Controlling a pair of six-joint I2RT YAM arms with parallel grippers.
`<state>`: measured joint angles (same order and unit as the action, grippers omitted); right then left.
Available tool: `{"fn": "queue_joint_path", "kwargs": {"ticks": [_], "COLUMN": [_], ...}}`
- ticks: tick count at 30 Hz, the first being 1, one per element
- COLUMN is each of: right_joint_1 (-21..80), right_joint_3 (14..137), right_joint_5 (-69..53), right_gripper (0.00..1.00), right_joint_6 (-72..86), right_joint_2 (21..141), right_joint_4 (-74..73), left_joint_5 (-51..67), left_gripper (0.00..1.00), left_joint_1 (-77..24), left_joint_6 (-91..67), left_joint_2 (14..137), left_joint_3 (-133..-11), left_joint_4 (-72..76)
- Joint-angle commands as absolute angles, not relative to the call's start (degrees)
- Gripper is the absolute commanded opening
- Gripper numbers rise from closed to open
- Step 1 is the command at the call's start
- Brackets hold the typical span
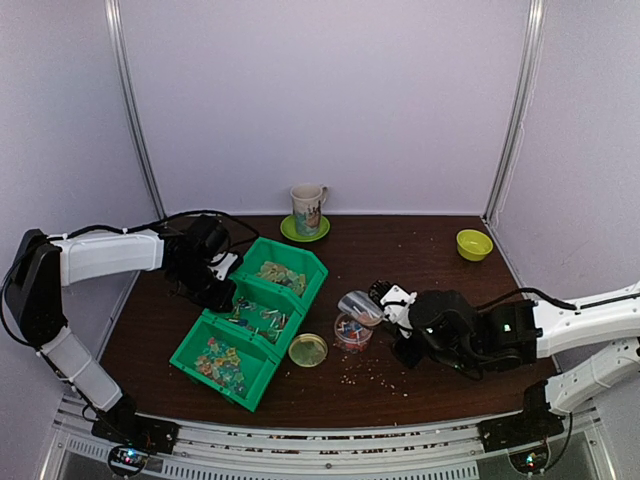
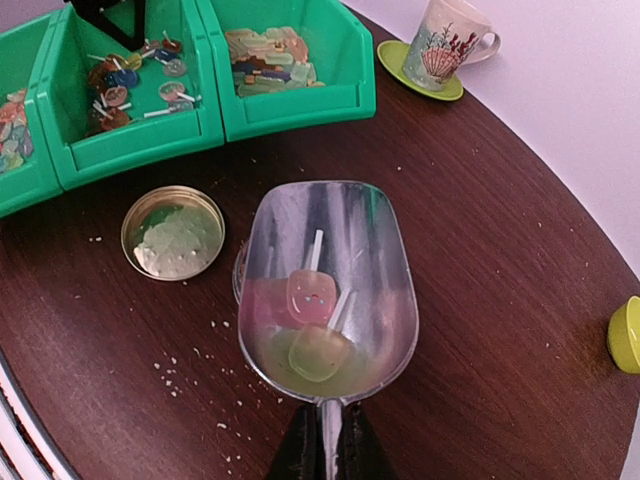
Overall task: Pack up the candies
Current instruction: Place the fake candies in the packing box.
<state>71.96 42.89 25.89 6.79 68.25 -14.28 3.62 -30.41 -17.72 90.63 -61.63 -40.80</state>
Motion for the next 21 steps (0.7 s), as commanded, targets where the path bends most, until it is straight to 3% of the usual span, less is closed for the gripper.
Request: {"fn": "queue_joint_path", "kwargs": {"ticks": [1,21], "right_joint_1": [71.71,71.67], "right_joint_3": [47.89,60.37], "right_joint_5": [27.51,24.32], "right_gripper": [0.00,0.00], "right_joint_6": [11.35,9.40], "right_joint_2": [68.03,78.89], "right_joint_4": [-27.63,-44.18], "left_joint_5": [5.42,5.38], "left_gripper": [0.00,0.00], "left_joint_1": [-30.04,-29.97], "left_joint_6": [-18.98,-18.92], "left_joint_2": [88.92,88.83], "left_joint_3": [-64.90,-65.00], "left_joint_4": [-37.34,-37.31]}}
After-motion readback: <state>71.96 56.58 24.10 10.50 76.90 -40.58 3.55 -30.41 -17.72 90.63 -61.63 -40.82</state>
